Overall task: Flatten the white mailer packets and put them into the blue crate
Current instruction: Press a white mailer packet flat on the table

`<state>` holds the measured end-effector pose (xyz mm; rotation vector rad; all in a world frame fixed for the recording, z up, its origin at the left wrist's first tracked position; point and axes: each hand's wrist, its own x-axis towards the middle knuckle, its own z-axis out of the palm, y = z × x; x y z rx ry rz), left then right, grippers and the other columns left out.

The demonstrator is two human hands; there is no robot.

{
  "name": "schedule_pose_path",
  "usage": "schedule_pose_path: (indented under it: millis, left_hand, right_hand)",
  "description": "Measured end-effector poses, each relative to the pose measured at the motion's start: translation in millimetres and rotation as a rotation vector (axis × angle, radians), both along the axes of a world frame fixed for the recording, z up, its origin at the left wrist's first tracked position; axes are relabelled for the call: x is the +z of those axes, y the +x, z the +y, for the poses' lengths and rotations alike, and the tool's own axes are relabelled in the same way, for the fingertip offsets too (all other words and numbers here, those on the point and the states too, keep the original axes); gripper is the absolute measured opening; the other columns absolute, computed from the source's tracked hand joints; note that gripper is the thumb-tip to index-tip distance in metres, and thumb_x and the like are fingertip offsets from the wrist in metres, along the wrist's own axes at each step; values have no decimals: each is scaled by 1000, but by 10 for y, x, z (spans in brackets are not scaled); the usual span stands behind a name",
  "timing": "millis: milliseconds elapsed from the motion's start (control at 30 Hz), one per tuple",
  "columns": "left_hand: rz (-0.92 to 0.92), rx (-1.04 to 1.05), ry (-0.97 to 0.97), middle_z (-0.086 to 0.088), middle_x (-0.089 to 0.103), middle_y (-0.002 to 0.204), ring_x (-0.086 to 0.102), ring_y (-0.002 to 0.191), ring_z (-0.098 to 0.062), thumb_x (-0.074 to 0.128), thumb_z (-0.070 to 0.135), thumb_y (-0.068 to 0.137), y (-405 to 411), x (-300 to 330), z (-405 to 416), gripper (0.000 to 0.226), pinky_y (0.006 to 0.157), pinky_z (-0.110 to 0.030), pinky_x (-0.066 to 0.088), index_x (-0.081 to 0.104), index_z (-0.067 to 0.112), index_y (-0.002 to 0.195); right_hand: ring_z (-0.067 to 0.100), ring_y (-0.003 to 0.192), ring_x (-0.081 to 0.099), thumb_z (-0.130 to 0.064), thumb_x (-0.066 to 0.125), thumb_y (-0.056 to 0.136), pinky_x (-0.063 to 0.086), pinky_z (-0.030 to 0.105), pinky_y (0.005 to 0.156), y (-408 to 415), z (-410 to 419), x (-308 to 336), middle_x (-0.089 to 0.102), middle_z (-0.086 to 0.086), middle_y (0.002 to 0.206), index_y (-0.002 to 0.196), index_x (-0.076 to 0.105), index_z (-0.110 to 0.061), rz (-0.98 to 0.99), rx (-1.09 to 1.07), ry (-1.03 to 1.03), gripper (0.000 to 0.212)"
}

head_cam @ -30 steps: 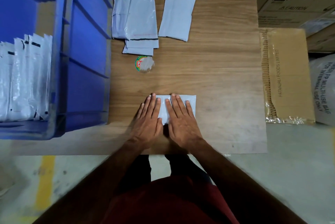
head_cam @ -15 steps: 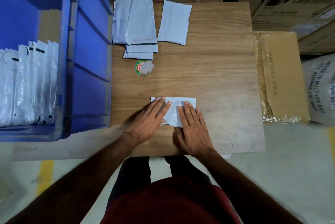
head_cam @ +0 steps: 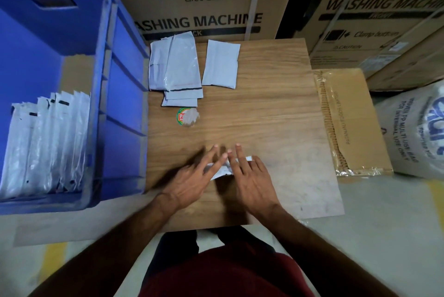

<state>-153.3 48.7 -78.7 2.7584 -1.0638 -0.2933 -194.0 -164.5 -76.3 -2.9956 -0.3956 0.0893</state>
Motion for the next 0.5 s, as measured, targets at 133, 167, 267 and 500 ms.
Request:
schedule_pose_path:
  millis: [133,167,267,500]
  left_hand:
    - [21,31,-106,-5,4,170,70,107,-33,53,21,97,-17,18,60,92,69,-43,62,-12,31,161]
    - [25,54,-134,-6,12,168,68,115,-30,52,24,99,-21,23,68,87,73,-42,62,-8,30,162]
    - [77,187,-181,-9,30,156,67,110,-29,50,26,99,-48,0,47,81,77,-40,61,-1,31,163]
    - [96,396,62,-21,26,164,45,138,-37,50,27,86,-211,-266,-119,73,103,-47,46,34,11,156]
  right_hand:
    - [34,87,64,-23,44,81,44,50,109,39,41,184,34,24,159,154,39,-9,-14,-15,-12,74]
    - [34,86,65,-25,41,81,43,50,110,58,59,203,36,24,159,152,41,-9,-12,-26,-13,73]
    - [37,95,65,-26,29,82,39,53,114,137,80,146,38,27,157,150,45,-8,32,-53,-40,72]
    - [39,149,31,-27,38,87,16,55,121,-28,269,-177,31,23,161,151,45,-10,178,-45,70,66]
